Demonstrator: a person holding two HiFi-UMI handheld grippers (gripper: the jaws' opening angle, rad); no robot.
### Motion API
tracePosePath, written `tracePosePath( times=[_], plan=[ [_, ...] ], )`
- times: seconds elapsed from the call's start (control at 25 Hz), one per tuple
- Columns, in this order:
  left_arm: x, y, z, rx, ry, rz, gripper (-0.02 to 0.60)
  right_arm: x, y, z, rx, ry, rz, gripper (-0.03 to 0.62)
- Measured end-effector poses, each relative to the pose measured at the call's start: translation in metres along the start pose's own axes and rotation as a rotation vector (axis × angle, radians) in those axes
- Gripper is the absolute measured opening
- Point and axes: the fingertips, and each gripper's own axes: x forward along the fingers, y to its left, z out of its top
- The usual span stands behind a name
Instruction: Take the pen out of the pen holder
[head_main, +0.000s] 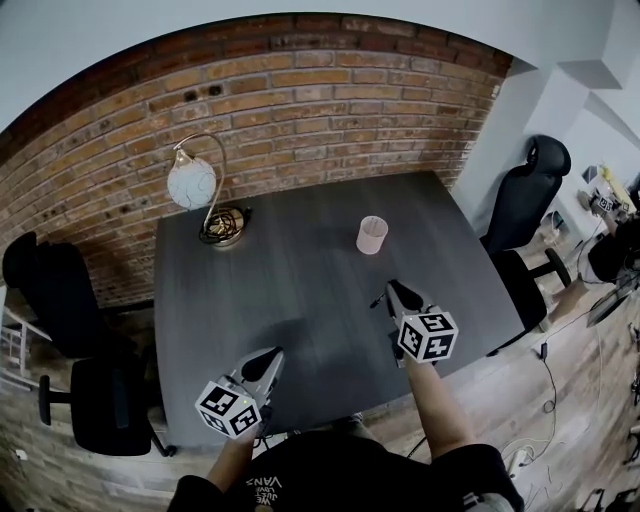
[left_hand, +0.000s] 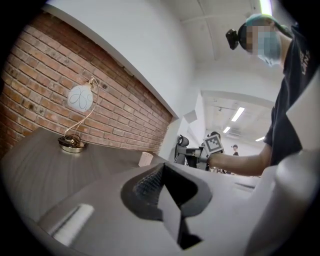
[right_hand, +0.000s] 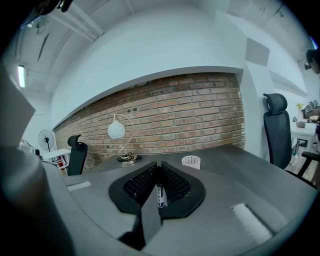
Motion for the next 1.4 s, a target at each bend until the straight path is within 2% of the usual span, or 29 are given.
tracePosePath(
  times=[0.44,1.4],
  plan=[
    [-0.02,-0.006,-0.007,0.019,0.022,-0.069,0.052,-0.044,0.04,-0.022,0.07,-0.034,-0.02,0.031],
    [-0.035,-0.015,-0.028,0.015,0.066,-0.165,0.052,-0.106,0.095,-0.105,0.208,-0.004,-0.077,0.031]
  ],
)
